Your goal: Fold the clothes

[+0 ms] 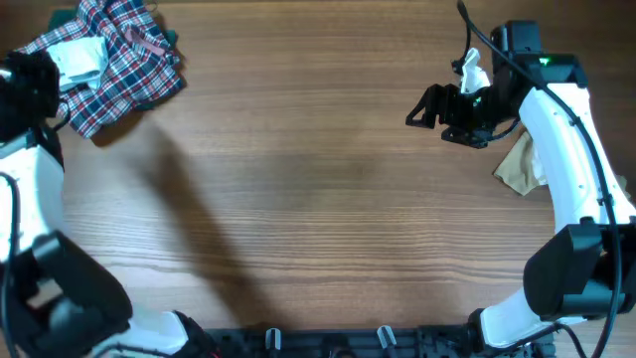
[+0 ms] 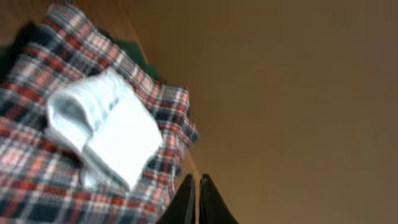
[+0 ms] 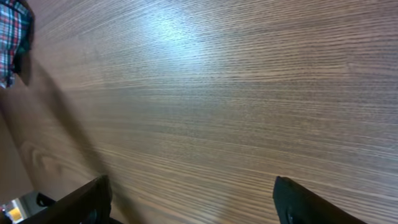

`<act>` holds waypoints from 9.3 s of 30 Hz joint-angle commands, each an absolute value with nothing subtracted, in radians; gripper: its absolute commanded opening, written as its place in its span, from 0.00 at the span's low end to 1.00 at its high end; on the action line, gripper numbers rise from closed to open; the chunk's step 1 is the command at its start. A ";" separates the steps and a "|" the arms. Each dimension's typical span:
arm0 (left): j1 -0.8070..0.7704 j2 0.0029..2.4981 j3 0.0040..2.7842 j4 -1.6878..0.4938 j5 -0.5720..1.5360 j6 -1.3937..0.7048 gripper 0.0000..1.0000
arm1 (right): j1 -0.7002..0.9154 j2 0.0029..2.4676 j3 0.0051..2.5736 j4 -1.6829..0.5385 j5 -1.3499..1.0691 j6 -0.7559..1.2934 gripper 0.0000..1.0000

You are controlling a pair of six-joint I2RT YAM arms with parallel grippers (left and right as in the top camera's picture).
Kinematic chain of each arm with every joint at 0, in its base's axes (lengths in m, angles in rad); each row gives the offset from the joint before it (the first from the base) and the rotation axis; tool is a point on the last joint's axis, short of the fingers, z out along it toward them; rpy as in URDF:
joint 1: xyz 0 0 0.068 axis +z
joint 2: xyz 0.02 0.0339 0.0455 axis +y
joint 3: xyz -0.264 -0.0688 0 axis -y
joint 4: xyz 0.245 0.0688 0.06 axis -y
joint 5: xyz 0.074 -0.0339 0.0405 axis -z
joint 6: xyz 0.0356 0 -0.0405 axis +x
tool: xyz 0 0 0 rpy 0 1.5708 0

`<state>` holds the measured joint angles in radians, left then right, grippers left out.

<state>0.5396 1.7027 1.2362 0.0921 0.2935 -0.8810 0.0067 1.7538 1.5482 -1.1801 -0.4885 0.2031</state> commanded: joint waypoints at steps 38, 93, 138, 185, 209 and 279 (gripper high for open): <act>0.501 1.982 1.245 0.423 0.422 -0.836 0.06 | 0.009 1.726 1.558 -1.198 -0.478 0.185 0.84; 0.469 1.358 1.245 0.324 1.267 -0.762 1.00 | 0.007 1.225 1.558 -1.279 -0.162 0.255 0.82; 0.469 1.358 1.245 0.316 1.267 -0.762 1.00 | 0.007 0.820 1.361 -1.295 -0.022 0.131 1.00; 0.469 1.358 1.245 0.316 1.267 -0.763 1.00 | -0.086 0.003 0.005 0.085 -0.221 0.025 1.00; 0.469 1.358 1.245 0.316 1.267 -0.762 1.00 | -0.086 0.004 0.005 0.016 -0.199 0.026 1.00; -0.086 0.149 0.006 -0.074 -0.013 -0.348 1.00 | -0.086 0.004 0.005 0.016 -0.199 0.026 1.00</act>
